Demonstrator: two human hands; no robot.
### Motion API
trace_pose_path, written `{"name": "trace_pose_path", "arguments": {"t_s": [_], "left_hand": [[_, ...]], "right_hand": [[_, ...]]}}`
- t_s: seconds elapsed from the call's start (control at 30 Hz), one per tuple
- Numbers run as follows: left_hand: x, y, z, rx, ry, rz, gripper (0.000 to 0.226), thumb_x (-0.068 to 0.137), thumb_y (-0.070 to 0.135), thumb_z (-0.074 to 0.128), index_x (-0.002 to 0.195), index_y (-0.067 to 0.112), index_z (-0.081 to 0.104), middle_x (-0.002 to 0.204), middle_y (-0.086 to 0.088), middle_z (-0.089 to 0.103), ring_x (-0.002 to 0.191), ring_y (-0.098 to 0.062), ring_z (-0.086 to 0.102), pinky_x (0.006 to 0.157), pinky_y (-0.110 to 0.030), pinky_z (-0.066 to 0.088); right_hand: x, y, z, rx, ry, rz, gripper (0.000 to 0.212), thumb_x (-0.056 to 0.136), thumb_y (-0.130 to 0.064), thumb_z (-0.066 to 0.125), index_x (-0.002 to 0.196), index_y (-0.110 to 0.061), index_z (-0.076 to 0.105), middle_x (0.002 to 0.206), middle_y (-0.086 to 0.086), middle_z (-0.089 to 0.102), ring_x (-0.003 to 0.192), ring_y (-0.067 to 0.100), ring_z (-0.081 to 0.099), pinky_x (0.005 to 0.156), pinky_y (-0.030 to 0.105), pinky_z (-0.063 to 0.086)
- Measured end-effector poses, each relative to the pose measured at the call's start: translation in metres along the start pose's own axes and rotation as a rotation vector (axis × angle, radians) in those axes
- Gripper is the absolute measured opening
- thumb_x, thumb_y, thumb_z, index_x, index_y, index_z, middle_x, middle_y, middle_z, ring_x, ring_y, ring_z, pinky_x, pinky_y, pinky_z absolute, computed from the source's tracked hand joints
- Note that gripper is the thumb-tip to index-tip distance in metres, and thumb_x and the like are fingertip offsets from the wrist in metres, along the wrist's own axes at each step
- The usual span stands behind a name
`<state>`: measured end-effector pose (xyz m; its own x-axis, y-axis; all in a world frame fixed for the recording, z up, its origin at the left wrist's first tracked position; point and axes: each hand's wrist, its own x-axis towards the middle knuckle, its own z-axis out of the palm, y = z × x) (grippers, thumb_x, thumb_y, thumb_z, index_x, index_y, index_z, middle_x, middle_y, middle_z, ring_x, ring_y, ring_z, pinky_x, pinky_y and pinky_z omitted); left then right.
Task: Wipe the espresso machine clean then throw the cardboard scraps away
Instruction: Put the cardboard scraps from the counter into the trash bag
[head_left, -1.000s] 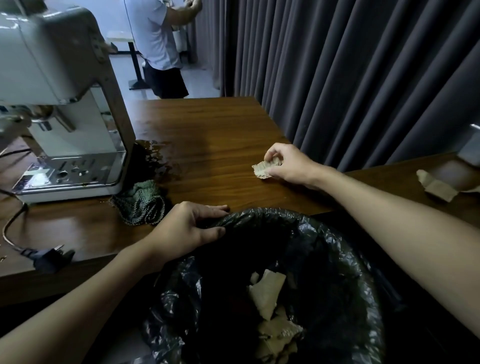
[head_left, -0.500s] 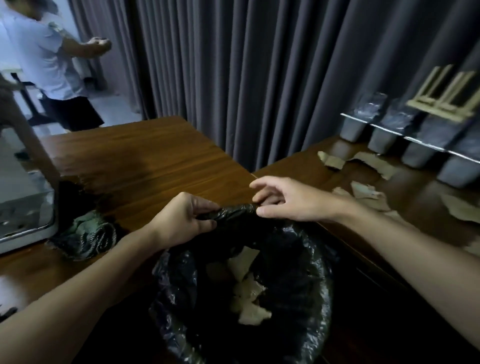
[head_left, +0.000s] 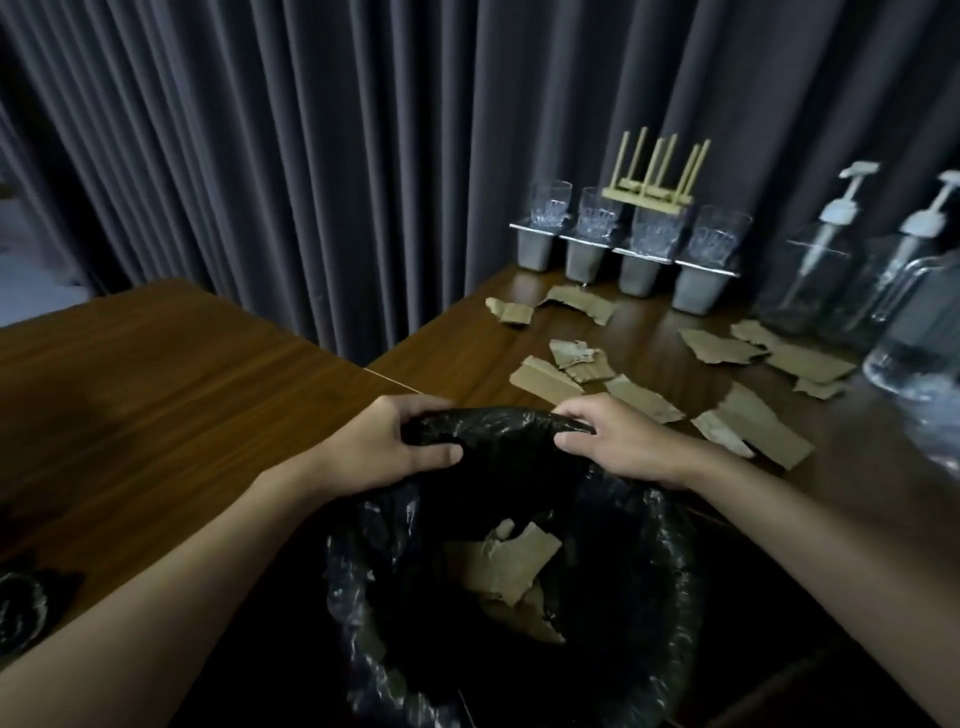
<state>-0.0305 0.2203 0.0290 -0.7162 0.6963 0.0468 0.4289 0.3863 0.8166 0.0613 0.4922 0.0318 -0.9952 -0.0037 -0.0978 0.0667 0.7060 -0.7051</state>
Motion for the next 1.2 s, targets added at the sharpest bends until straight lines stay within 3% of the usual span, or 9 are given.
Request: {"name": "trace_pose_path", "arguments": {"t_s": [0.2, 0.3, 0.4, 0.53, 0.63, 0.8, 0.9, 1.0, 1.2], "left_hand": [[0.028, -0.009, 0.007, 0.183, 0.024, 0.037, 0.023, 0.092, 0.014, 0.069, 0.114, 0.018, 0.070, 0.109, 0.008, 0.072, 0.100, -0.004, 0.068, 0.095, -0.034, 0.056], [0.037, -0.018, 0.007, 0.277, 0.034, 0.038, 0.022, 0.093, 0.014, 0.067, 0.114, 0.019, 0.069, 0.109, 0.010, 0.069, 0.101, -0.005, 0.066, 0.094, -0.033, 0.055], [0.043, -0.029, 0.006, 0.335, 0.069, 0.029, 0.029, 0.093, 0.014, 0.066, 0.121, 0.019, 0.065, 0.126, 0.010, 0.062, 0.121, -0.008, 0.057, 0.105, -0.027, 0.044], [0.050, -0.045, 0.003, 0.409, 0.011, -0.008, 0.032, 0.093, 0.017, 0.066, 0.125, 0.022, 0.062, 0.148, 0.002, 0.051, 0.139, -0.013, 0.045, 0.116, -0.036, 0.037], [0.053, -0.054, 0.004, 0.403, 0.011, -0.012, 0.032, 0.093, 0.017, 0.065, 0.124, 0.025, 0.061, 0.151, 0.006, 0.047, 0.140, -0.011, 0.043, 0.116, -0.037, 0.037], [0.060, -0.064, 0.009, 0.415, 0.005, 0.003, 0.032, 0.093, 0.015, 0.065, 0.124, 0.025, 0.060, 0.152, 0.012, 0.044, 0.139, -0.008, 0.044, 0.115, -0.030, 0.037], [0.058, -0.065, 0.012, 0.424, 0.004, -0.005, 0.035, 0.094, 0.017, 0.064, 0.128, 0.024, 0.059, 0.155, 0.013, 0.040, 0.137, -0.008, 0.046, 0.112, -0.030, 0.040], [0.057, -0.062, 0.017, 0.426, 0.018, -0.010, 0.036, 0.094, 0.018, 0.064, 0.129, 0.024, 0.059, 0.157, 0.009, 0.039, 0.139, -0.011, 0.044, 0.113, -0.034, 0.040], [0.057, -0.057, 0.018, 0.457, 0.003, -0.042, 0.037, 0.094, 0.018, 0.063, 0.129, 0.028, 0.058, 0.158, 0.006, 0.037, 0.142, -0.013, 0.040, 0.116, -0.037, 0.037]], "right_hand": [[0.000, 0.014, -0.003, 0.118, -0.025, 0.072, 0.010, 0.098, -0.021, 0.058, 0.103, -0.020, 0.066, 0.116, -0.002, 0.067, 0.116, 0.010, 0.056, 0.101, 0.038, 0.046], [0.008, 0.017, -0.006, 0.138, 0.053, 0.026, 0.020, 0.096, -0.030, 0.059, 0.110, -0.018, 0.068, 0.115, -0.005, 0.067, 0.113, 0.007, 0.058, 0.099, 0.030, 0.047], [0.025, 0.026, -0.009, 0.095, 0.231, 0.006, 0.035, 0.100, -0.035, 0.050, 0.128, -0.018, 0.060, 0.128, -0.007, 0.061, 0.120, 0.008, 0.054, 0.097, 0.023, 0.043], [0.046, 0.055, 0.002, 0.095, 0.260, 0.067, 0.042, 0.103, -0.035, 0.040, 0.143, -0.021, 0.047, 0.144, -0.003, 0.050, 0.134, 0.013, 0.043, 0.109, 0.030, 0.037], [0.054, 0.068, 0.010, 0.111, 0.338, 0.067, 0.040, 0.102, -0.035, 0.042, 0.140, -0.024, 0.051, 0.140, -0.004, 0.053, 0.130, 0.013, 0.046, 0.110, 0.038, 0.040], [0.055, 0.070, 0.014, 0.015, 0.406, -0.023, 0.031, 0.099, -0.026, 0.052, 0.127, -0.020, 0.063, 0.123, -0.007, 0.057, 0.119, 0.008, 0.048, 0.101, 0.025, 0.037], [0.057, 0.072, 0.014, -0.129, 0.434, -0.071, 0.025, 0.096, -0.026, 0.056, 0.116, -0.017, 0.069, 0.127, -0.004, 0.057, 0.123, 0.014, 0.041, 0.106, 0.034, 0.033], [0.062, 0.074, 0.016, -0.206, 0.402, -0.029, 0.028, 0.095, -0.037, 0.057, 0.116, -0.023, 0.068, 0.137, -0.004, 0.051, 0.130, 0.019, 0.035, 0.108, 0.039, 0.028], [0.069, 0.069, 0.016, -0.231, 0.434, -0.018, 0.029, 0.087, -0.039, 0.067, 0.112, -0.029, 0.058, 0.116, -0.008, 0.054, 0.116, 0.019, 0.045, 0.102, 0.044, 0.035]]}}
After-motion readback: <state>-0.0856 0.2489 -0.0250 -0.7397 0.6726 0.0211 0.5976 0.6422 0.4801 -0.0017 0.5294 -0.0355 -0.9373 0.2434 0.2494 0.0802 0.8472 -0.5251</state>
